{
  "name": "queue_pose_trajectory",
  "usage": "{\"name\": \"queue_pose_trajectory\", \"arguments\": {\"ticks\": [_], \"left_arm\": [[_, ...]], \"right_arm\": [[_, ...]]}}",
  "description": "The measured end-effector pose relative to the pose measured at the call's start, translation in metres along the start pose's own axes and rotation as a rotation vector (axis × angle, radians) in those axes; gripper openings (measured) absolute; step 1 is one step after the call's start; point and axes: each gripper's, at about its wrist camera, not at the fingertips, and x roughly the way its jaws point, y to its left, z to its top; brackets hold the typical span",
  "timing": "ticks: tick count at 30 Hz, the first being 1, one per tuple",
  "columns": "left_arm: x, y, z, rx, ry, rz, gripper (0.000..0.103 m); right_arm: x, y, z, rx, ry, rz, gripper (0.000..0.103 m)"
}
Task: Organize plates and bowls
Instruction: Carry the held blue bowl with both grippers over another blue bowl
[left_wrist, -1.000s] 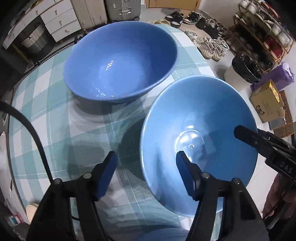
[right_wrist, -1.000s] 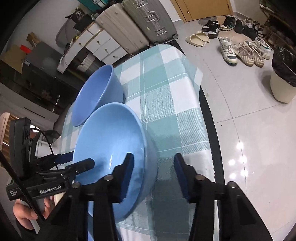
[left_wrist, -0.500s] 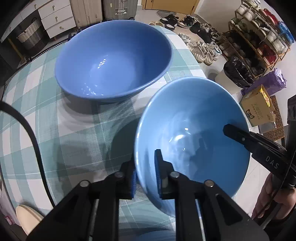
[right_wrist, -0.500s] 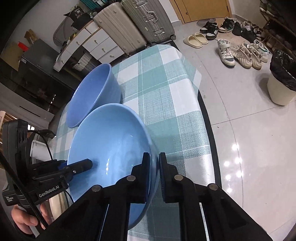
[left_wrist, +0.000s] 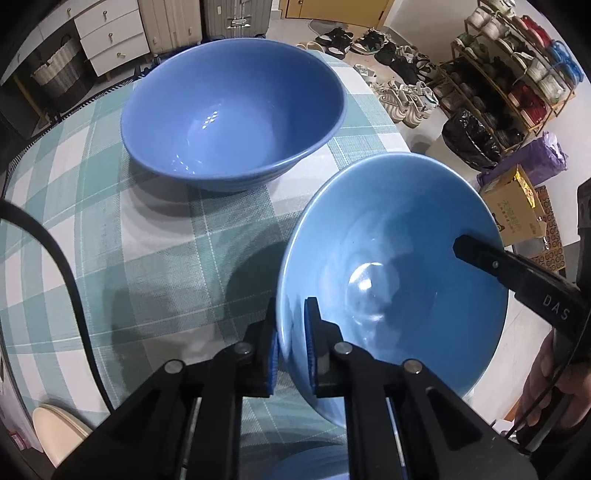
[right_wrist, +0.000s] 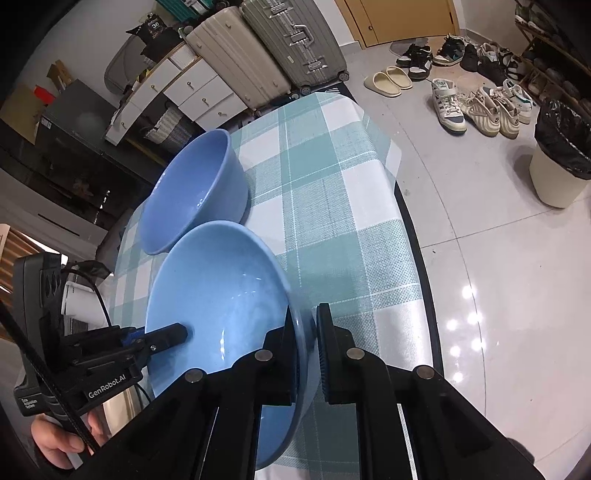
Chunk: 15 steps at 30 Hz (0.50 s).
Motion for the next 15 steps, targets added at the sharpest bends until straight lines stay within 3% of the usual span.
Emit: {"name": "queue_pose_trajectory", "arguments": {"ticks": [8, 15], "left_arm": [[-0.010, 0.007, -0.002, -0.017, -0.013, -0.012, 0.009], [-0.023, 0.016, -0.007, -0.055, -0.013, -0.077, 0.009]], "right_arm": [[-0.002, 0.009, 0.000, 0.025, 0.009, 0.000, 0.009], [-0.002, 0.008, -0.001, 0.104, 0.071, 0.027, 0.009]]}}
